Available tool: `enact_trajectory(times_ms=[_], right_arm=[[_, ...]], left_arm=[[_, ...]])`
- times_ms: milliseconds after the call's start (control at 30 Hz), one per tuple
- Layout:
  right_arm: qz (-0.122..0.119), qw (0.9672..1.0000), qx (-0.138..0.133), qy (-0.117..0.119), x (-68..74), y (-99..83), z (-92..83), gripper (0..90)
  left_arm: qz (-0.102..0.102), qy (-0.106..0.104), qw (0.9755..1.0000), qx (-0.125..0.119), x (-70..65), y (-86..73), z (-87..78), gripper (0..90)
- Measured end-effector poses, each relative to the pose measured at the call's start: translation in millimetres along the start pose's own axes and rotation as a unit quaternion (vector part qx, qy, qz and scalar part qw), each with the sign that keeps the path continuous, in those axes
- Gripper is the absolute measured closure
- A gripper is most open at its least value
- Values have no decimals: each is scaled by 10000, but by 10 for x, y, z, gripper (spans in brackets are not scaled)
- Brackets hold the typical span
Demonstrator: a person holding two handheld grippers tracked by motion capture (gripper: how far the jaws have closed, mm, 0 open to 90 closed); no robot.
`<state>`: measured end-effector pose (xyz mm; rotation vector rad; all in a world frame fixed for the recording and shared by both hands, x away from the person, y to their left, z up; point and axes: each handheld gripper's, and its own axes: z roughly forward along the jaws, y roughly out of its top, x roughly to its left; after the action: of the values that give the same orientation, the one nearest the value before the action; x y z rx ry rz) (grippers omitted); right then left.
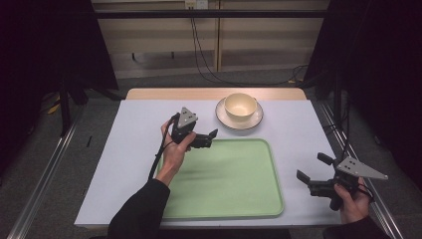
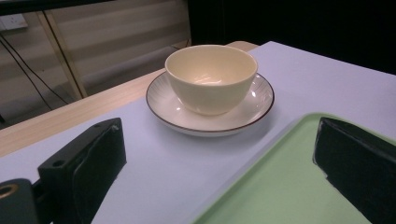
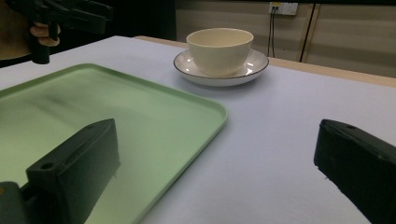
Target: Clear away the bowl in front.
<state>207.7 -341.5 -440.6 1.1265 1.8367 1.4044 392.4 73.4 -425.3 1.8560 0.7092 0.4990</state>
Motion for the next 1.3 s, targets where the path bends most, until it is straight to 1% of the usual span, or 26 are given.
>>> enact_trajectory(times_ms=[67, 100, 167, 267, 333, 400, 433, 500, 533, 567, 633, 667, 733, 800, 833, 900, 933, 967, 1033, 1067, 1100, 1133, 1167, 1200, 1267, 1300], right_arm=[[2, 10000, 3, 0, -1, -1, 1, 0], [9, 10000, 6, 2, -1, -1, 1, 0], [14, 10000, 10, 13, -4, -3, 0, 0], [1, 10000, -1, 19, -4, -1, 0, 0], [28, 10000, 8, 48, -2, -1, -2, 0], [25, 10000, 8, 39, -5, -2, -2, 0], [14, 10000, 6, 31, -8, -3, -3, 0], [31, 10000, 13, 38, -7, -4, -5, 0], [44, 10000, 7, 42, -7, -4, -7, 0], [57, 10000, 6, 36, -7, -4, -8, 0], [52, 10000, -1, 33, -9, -5, -7, 0], [66, 10000, 14, 54, -8, -6, -7, 0], [63, 10000, 11, 61, -10, -6, -7, 0], [13, 10000, 13, 27, -19, -9, -8, 0], [31, 10000, 10, 32, -20, -10, -10, 0], [43, 10000, 21, 44, -25, -12, -12, 0], [53, 10000, 19, 39, -27, -13, -12, 0], [61, 10000, 21, 40, -28, -14, -11, 0], [78, 10000, 22, 46, -31, -16, -11, 0], [66, 10000, 38, 26, -34, -17, -12, 0], [76, 10000, 30, 16, -35, -18, -13, 0], [77, 10000, 27, 18, -37, -20, -12, 0], [80, 10000, 29, 28, -38, -20, -13, 0], [83, 10000, 31, 34, -38, -20, -14, 0], [72, 9999, 19, 68, -41, -19, -18, 0], [71, 10000, 13, 62, -43, -18, -20, 0]], left_arm=[[15, 34, 10000, 52, 7, -2, 67, 21], [9, -17, 10000, 19, 7, -7, 112, 21], [11, -105, 9998, 147, -2, 8, 182, 21], [-11, -213, 9997, 121, -2, 26, 271, 44], [-11, -146, 9997, 178, 5, 53, 318, 36], [-19, -180, 9997, 162, 22, 79, 370, 39], [-34, -117, 9997, 189, 29, 96, 391, 41], [-100, -129, 9997, 206, 57, 125, 444, 48], [-76, -82, 9997, 232, 71, 142, 467, 51], [-117, -37, 9996, 254, 85, 160, 486, 61], [-180, -99, 9995, 234, 122, 190, 525, 69], [-187, -20, 9995, 271, 131, 203, 539, 68], [-229, -126, 9993, 255, 157, 209, 595, 70], [-184, -68, 9994, 286, 175, 225, 642, 71], [-228, -69, 9993, 272, 180, 233, 668, 75], [-226, 11, 9991, 354, 189, 265, 731, 84], [-287, 11, 9990, 353, 192, 282, 760, 102], [-289, -3, 9989, 358, 199, 294, 786, 121], [-224, 90, 9988, 426, 212, 317, 840, 136], [-298, 68, 9986, 427, 216, 320, 874, 146], [-308, 90, 9984, 455, 229, 324, 900, 149], [-287, 92, 9985, 447, 232, 325, 929, 150], [-212, 122, 9983, 521, 241, 328, 946, 155], [-257, 133, 9981, 538, 236, 330, 977, 156], [-132, 156, 9983, 545, 232, 335, 1009, 166], [-152, 170, 9981, 564, 228, 335, 1029, 174]])
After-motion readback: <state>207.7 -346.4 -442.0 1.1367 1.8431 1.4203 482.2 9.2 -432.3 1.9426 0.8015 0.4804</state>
